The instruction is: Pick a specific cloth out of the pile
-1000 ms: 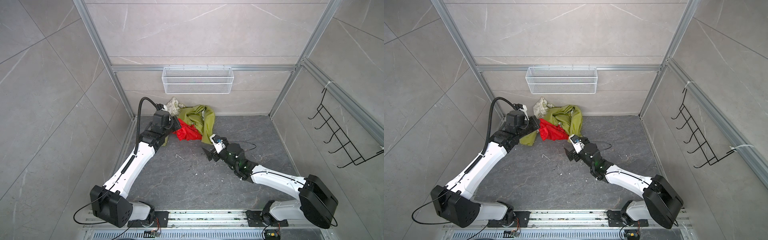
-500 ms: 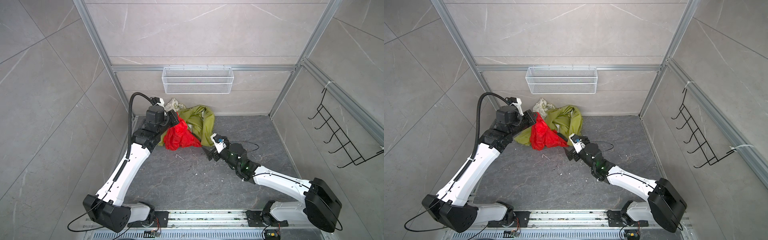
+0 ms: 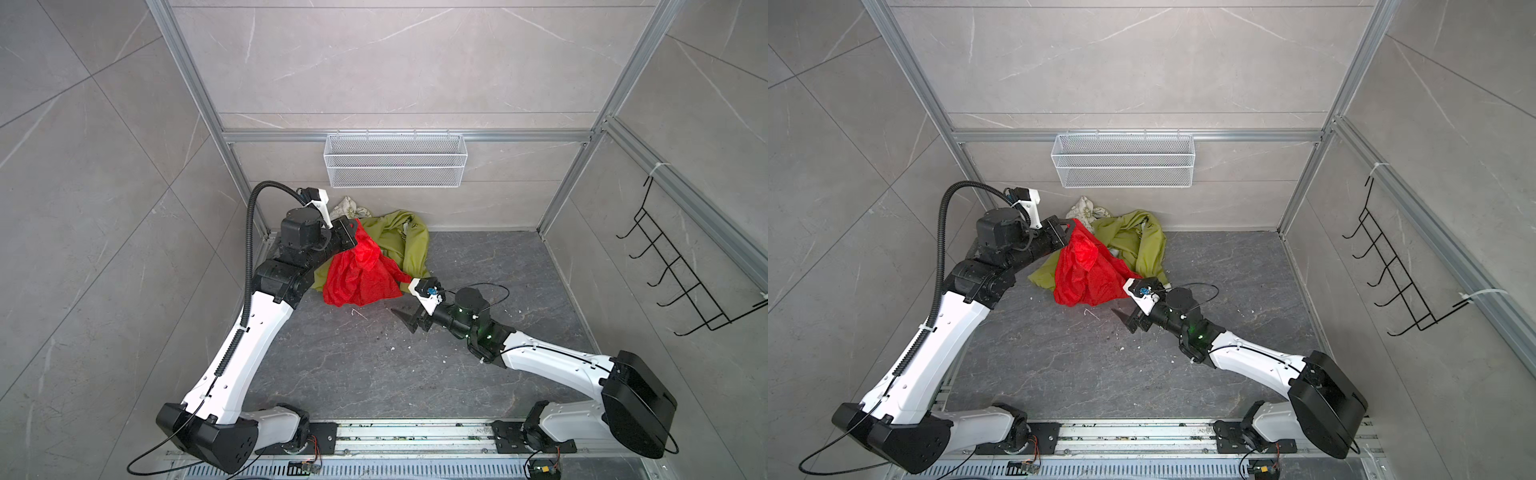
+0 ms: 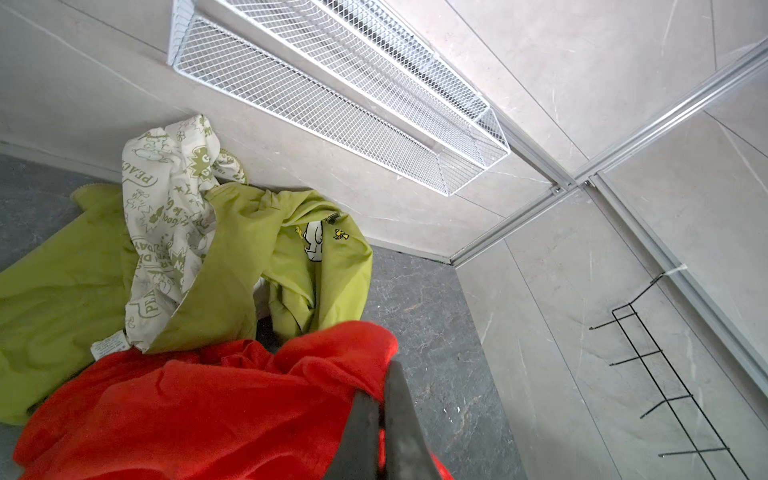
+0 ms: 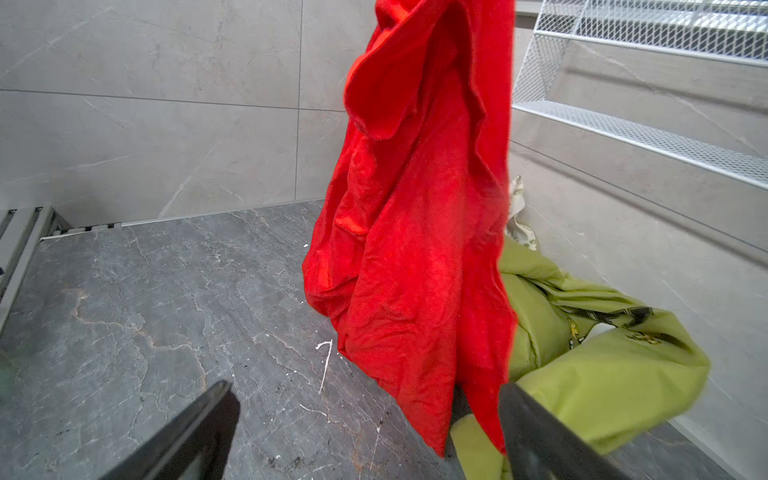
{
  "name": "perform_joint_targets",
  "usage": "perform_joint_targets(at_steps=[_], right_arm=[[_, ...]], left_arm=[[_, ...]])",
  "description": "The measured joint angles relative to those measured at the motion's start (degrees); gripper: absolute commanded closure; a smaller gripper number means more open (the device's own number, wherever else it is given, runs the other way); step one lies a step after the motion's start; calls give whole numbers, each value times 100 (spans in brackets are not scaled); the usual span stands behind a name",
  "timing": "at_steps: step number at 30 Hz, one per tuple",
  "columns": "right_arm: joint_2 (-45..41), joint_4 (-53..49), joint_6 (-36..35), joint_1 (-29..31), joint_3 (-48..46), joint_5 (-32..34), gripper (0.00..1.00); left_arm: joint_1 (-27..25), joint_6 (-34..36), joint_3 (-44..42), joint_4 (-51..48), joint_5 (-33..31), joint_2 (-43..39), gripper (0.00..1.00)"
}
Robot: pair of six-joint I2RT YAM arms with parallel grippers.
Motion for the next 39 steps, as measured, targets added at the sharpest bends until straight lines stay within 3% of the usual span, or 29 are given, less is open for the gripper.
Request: perform_joint_targets(at_steps=[8, 17, 39], right_arm=[[240, 372, -66, -2, 114, 76, 0], [778, 960, 173, 0, 588, 136, 0], [1915, 2133, 697, 251, 1456, 549, 0]], left_arm=[[-2, 319, 7, 269, 809, -348, 100], [-2, 219, 15, 658, 1480, -369, 100], [-2, -485, 393, 1250, 1952, -367, 100]])
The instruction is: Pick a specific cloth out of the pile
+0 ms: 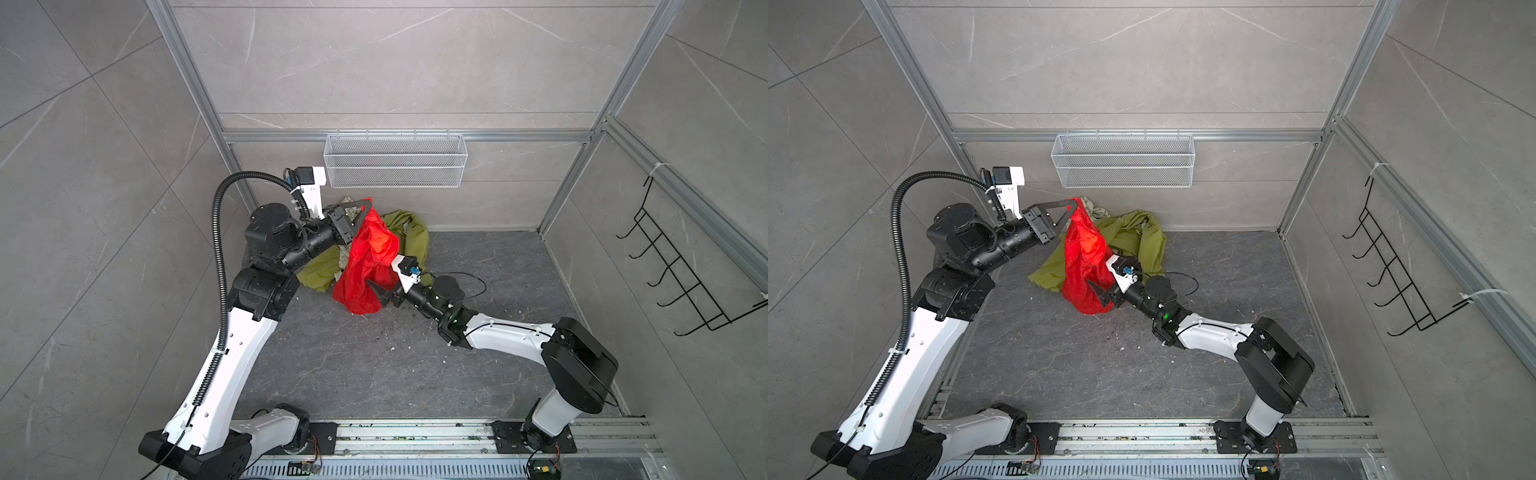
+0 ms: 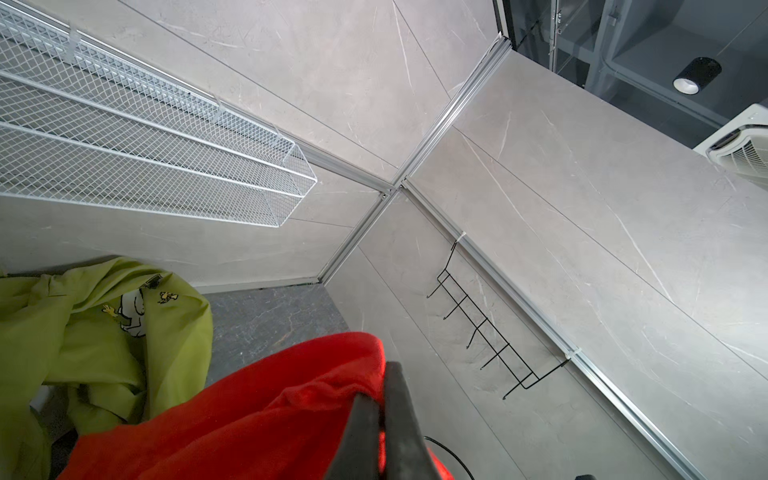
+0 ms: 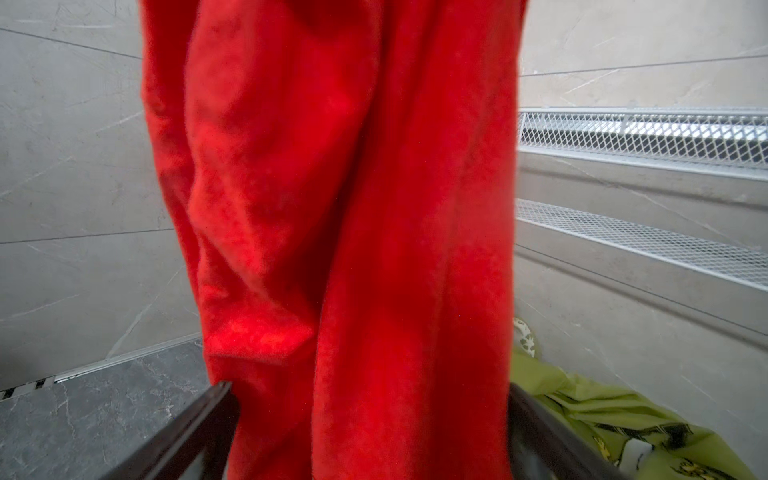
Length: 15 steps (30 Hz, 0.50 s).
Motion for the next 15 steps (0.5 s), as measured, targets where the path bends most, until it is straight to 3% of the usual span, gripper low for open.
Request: perform_joint_targets(at_steps=[9, 13, 15], right_arm=[[302, 234, 0, 278, 280, 7, 1], [417, 352, -2, 345, 319, 63, 8], [455, 396, 4, 369, 326, 105, 17]], left_arm=[[0, -28, 302, 20, 0, 0, 100], [0, -28, 369, 24, -2, 0, 100], [0, -31, 378, 31, -4, 0, 100]])
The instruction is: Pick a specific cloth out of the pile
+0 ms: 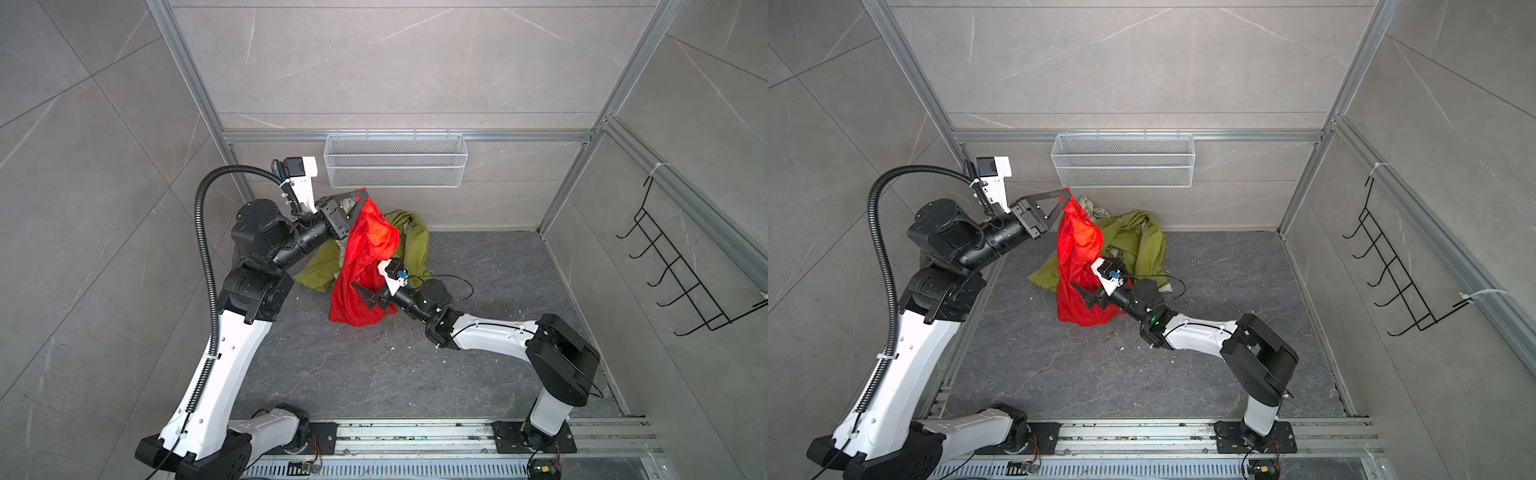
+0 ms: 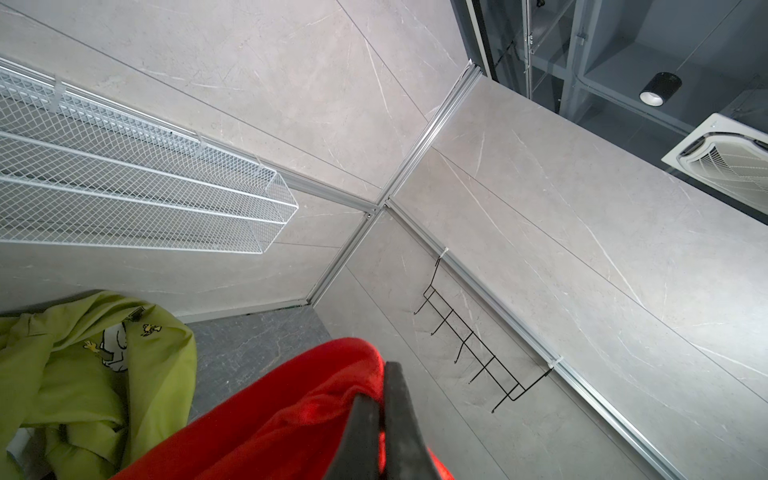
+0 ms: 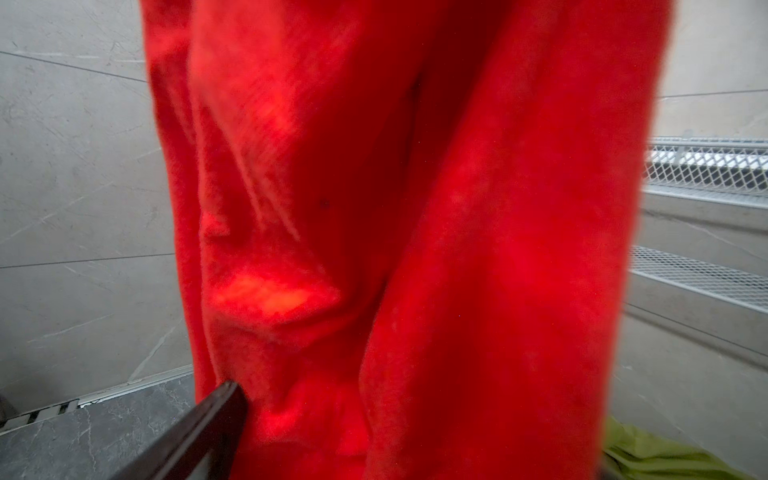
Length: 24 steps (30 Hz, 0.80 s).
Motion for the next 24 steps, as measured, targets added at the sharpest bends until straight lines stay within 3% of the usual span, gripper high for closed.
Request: perform_joint_targets(at_steps=[8, 14, 24], right_arm=[[35, -79, 7, 20, 153, 15, 70], [-55, -470, -15, 20, 254, -101, 97], [-531, -968, -4, 20, 254, -136, 100]], left_arm=[[0, -13, 33, 4, -13, -7, 100], [0, 4, 35, -52, -61, -118, 100], [-7, 120, -50, -76, -264, -450, 100]])
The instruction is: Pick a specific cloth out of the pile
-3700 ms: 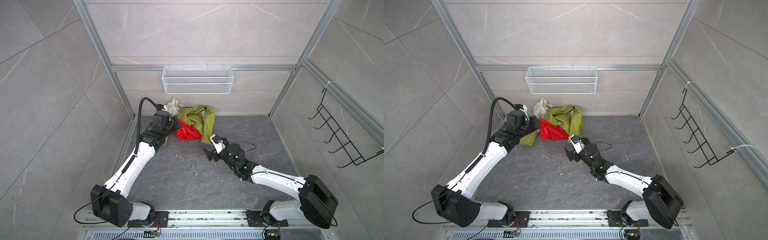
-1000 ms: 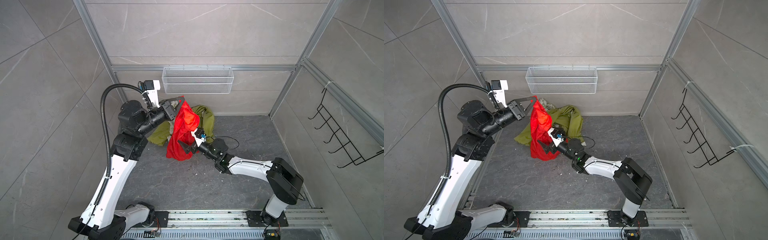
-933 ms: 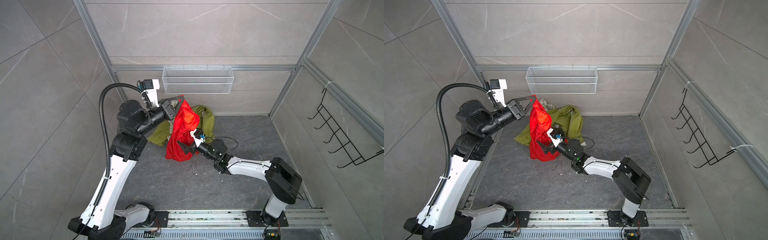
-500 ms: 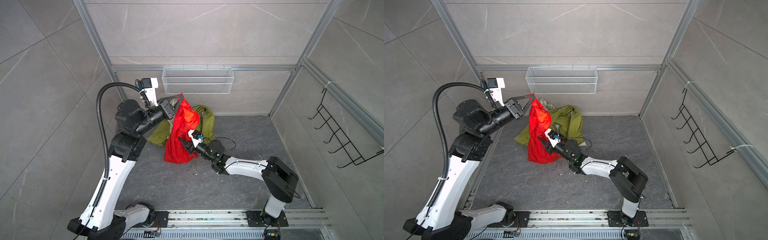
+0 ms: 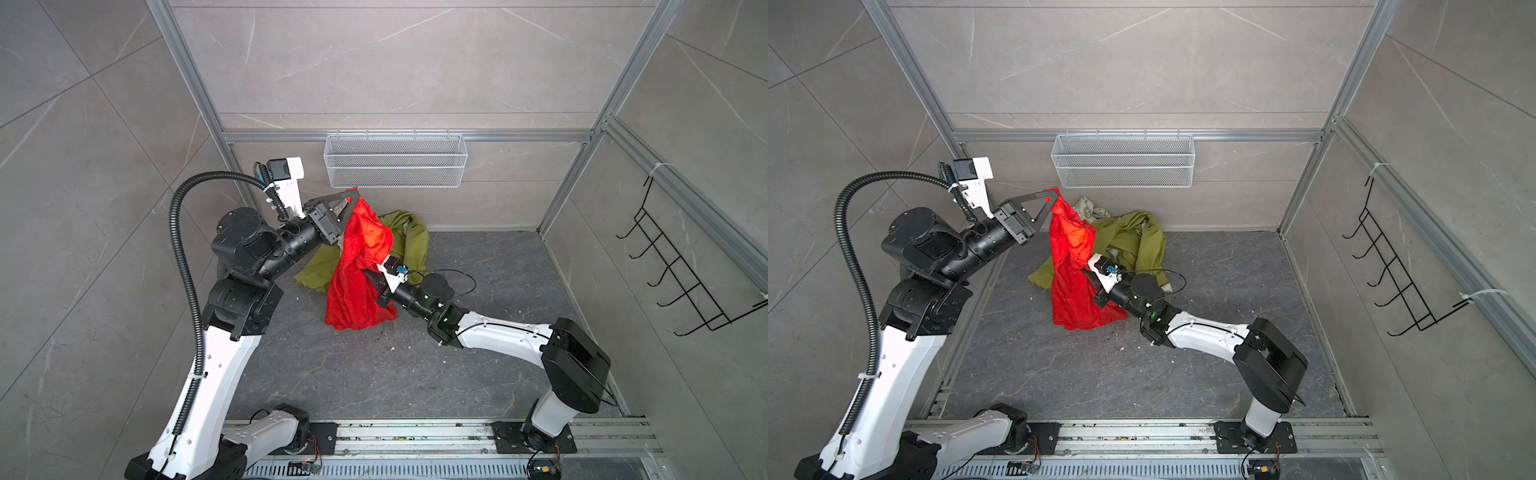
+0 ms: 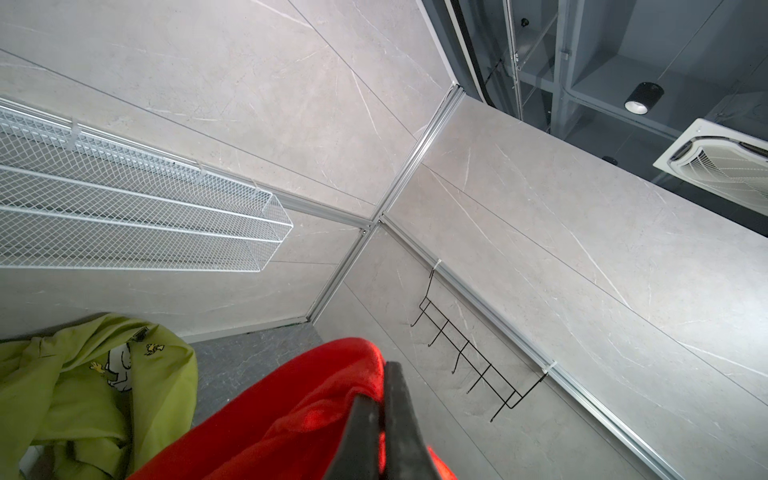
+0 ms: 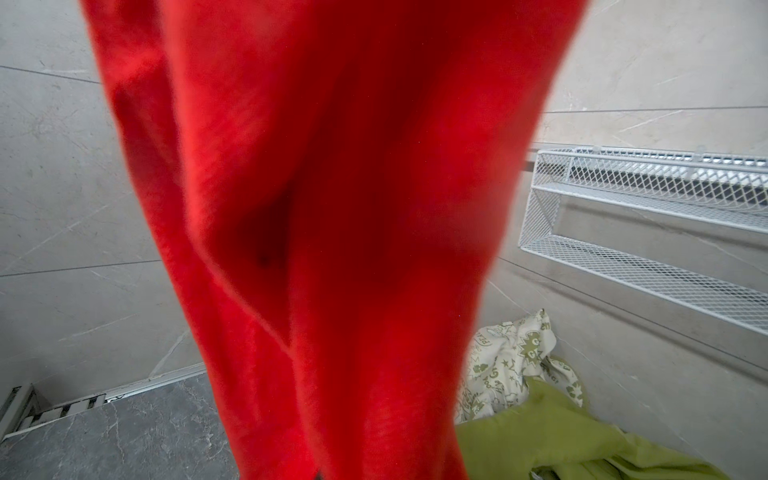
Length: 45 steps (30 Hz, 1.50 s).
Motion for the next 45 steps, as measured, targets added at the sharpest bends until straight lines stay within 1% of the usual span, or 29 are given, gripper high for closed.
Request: perform_joint_targets(at_steps=[9, 24, 34, 45], right_arm=[[-588, -577, 0, 0, 0, 4, 100], [-1453, -1421, -98, 0, 0, 142, 100], [-1941, -2024, -337, 0, 0, 310, 100], [-2341, -2426, -533, 0, 0, 442, 100]], left_arm=[[0, 181, -254, -28, -229, -214, 100], [0, 472, -931, -177, -525, -481, 100], [0, 662, -1585, -267, -695, -671, 100], [0, 710, -2430, -254, -813, -758, 100]])
